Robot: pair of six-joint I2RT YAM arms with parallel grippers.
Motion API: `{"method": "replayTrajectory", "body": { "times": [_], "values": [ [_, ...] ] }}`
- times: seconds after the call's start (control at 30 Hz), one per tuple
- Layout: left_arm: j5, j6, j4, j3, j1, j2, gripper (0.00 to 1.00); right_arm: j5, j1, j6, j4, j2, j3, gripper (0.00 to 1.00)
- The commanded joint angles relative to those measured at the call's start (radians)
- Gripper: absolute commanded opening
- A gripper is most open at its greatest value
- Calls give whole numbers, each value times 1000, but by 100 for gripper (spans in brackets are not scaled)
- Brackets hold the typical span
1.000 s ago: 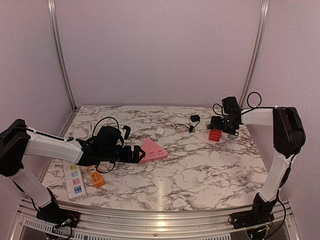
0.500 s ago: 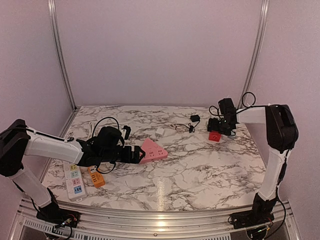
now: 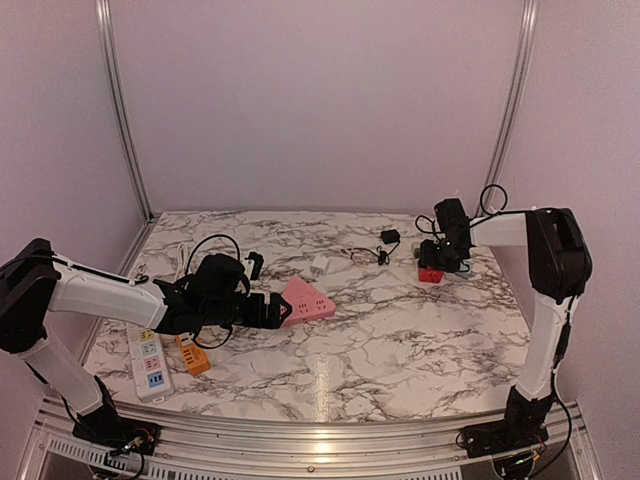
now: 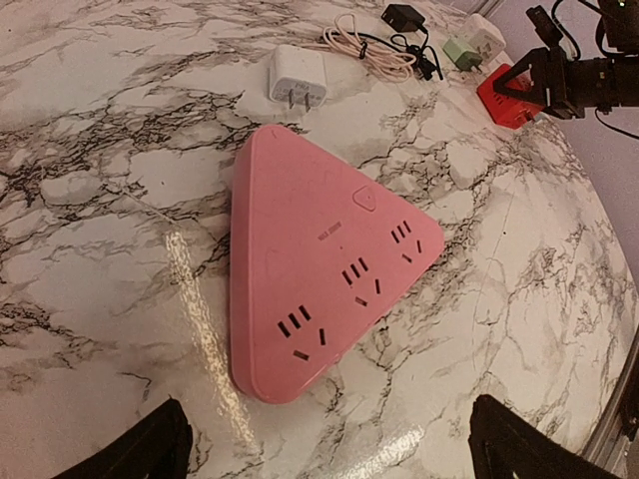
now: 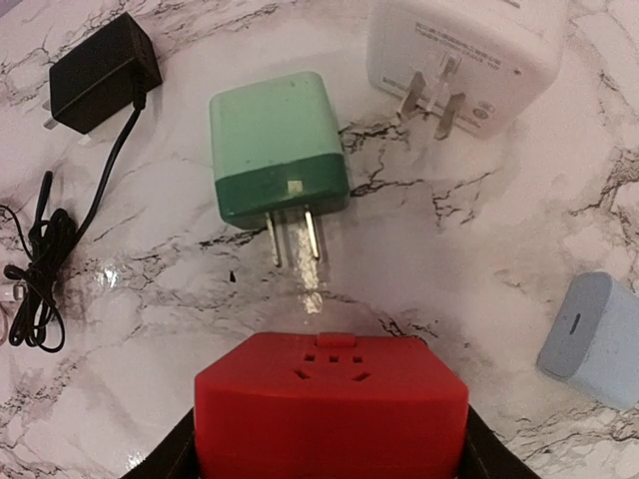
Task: Insert the plug
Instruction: Pick up the plug from the center of the board, then place the plug at the center of the board.
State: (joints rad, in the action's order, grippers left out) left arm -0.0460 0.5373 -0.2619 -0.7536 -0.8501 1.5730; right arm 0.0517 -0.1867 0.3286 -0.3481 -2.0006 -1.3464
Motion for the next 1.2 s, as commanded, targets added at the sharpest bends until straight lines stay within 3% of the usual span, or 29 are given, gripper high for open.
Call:
{"method": "replayTrajectory", "body": {
  "times": [0.0, 0.07, 0.2, 0.43, 0.77, 1.03, 1.17],
  "values": [
    [-8, -13, 0, -14, -6, -3, 99, 10, 0, -24, -19, 42, -22, 39],
    [-3, -12, 0, -20, -7, 1, 99, 15, -9, -29, -7, 71, -2, 31],
    [5, -19, -1, -38, -10, 0, 99, 4, -34, -32, 52, 176, 60, 25],
    [3, -34, -1, -56, -24, -19, 99, -75, -80, -3, 175, 390, 202, 25],
    [-42, -63, -1, -139, -74, -13, 99, -233, -144, 246, 419, 677, 430, 25],
    [-25, -112, -2, -281, -135, 75, 99, -301, -240, 488, 623, 776, 590, 25],
    [-40, -118, 1, -335, -155, 123, 99, -248, -288, 482, 581, 768, 586, 26]
  ]
}}
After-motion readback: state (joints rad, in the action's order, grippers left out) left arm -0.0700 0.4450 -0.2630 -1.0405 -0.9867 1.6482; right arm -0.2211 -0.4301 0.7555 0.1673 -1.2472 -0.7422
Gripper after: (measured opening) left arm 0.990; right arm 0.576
